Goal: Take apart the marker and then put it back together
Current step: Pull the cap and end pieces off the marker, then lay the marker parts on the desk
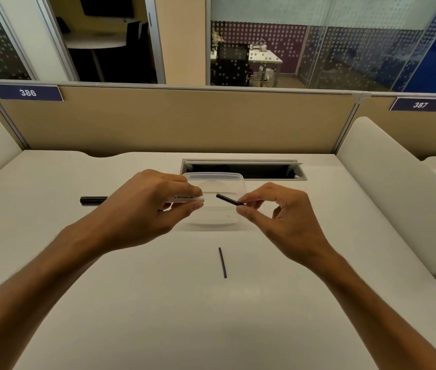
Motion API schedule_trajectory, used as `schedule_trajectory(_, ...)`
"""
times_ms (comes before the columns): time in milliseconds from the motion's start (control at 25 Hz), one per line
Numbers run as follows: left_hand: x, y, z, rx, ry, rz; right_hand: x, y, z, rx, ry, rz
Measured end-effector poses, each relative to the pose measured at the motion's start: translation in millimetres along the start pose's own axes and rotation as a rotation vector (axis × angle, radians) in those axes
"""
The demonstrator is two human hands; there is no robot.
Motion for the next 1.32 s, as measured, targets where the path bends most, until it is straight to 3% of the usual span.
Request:
schedule_trajectory(320, 13, -11, 18, -0.01, -0.076, -0.059, -69, -48, 102, 0.032, -0.109, 0.389)
schedule_trajectory(600, 16, -21, 28, -0.019, -0.125, -0.088, -94, -63, 180, 0.03, -0.313, 0.434)
schedule_trajectory(920, 28, -36, 30, -0.006, -0.163, -0.13, -100, -72, 213, 0.065, -0.516, 0.431)
schedule_trajectory(1160, 37, -40, 30, 0.021, -0.173, -0.145, -104, -76, 217, 0.053, -0.454, 0.46)
schedule_trajectory(1320, 42, -43, 35, 0.048, -0.173, -0.169, -72, -63, 190, -0.104, -0.291, 0.408)
Point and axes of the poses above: each hand's wrist, its own y-axis towards the middle knuckle, its own z-axis out of the palm, x = y × z, the point moved 5 cm from there along y, towards the middle knuckle, and after that the axes turned 4 degrees about -y, right-handed, at the moved point
